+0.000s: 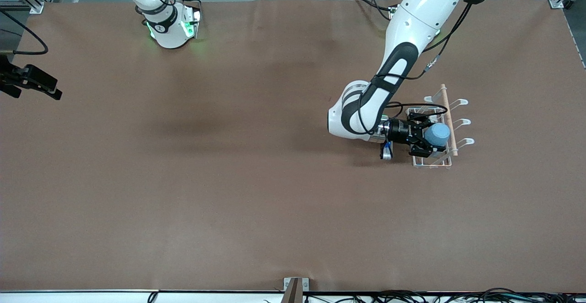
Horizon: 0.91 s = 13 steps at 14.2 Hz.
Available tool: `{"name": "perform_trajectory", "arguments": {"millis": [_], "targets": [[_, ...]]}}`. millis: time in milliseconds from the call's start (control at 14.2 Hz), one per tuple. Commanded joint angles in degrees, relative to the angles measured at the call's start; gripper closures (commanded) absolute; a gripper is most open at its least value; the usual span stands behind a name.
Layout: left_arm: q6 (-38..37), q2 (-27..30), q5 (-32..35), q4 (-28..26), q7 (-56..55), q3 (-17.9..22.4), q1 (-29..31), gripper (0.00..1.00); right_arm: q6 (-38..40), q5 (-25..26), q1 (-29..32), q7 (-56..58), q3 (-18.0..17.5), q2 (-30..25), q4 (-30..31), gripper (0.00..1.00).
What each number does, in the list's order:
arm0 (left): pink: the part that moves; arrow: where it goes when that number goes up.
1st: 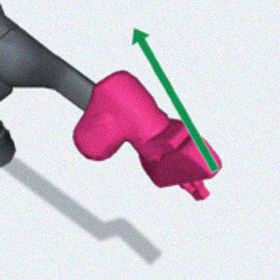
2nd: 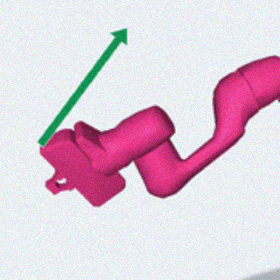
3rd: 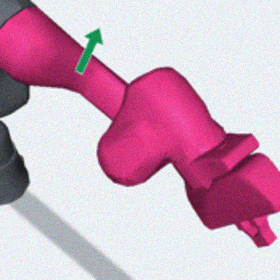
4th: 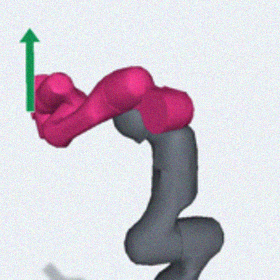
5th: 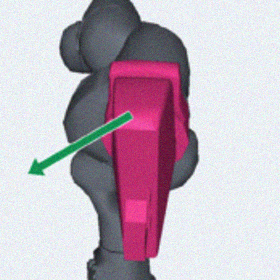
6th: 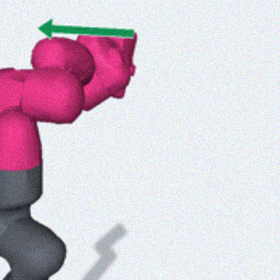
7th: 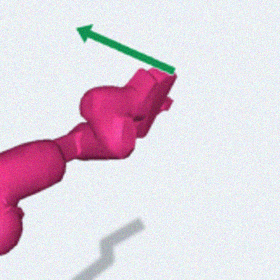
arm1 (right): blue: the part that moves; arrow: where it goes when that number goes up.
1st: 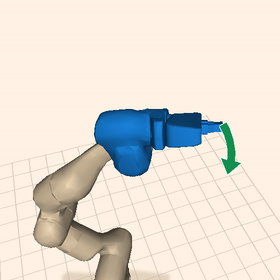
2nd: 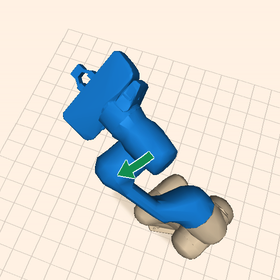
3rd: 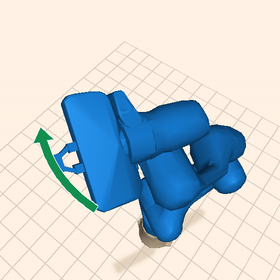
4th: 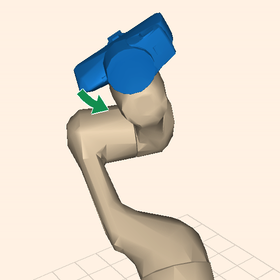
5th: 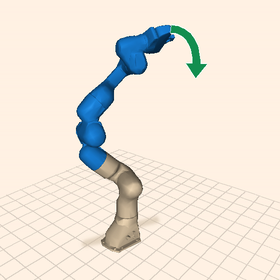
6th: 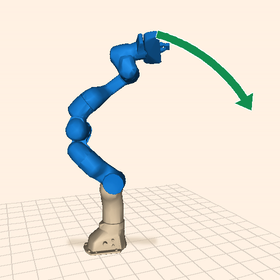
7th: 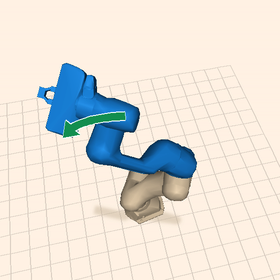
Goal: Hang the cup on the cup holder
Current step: 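Carry the cup with the left gripper onto a holder hook, then open the left gripper and lift it off the hung cup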
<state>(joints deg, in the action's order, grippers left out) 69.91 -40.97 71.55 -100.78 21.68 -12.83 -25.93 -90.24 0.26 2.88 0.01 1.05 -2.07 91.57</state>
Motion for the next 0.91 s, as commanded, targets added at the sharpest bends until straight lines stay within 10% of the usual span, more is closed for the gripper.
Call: {"name": "perform_trajectory", "arguments": {"millis": [0, 491, 842], "targets": [[1.02, 0.63, -3.94, 2.59, -2.33, -0.36, 0.18, 0.0, -0.29, 0.18, 0.2, -1.33, -0.17, 0.66, -0.25, 0.0], [1.02, 3.88, -36.53, 22.44, -21.27, -0.36, 2.11, 0.0, 0.24, 0.09, 0.11, -0.19, -0.26, 0.66, -0.16, 0.0], [11.98, 10.54, -55.35, 25.19, -44.84, -0.62, 5.45, 0.0, -0.2, -0.7, 0.11, -0.19, -0.26, 0.66, -0.16, 0.0]]}}
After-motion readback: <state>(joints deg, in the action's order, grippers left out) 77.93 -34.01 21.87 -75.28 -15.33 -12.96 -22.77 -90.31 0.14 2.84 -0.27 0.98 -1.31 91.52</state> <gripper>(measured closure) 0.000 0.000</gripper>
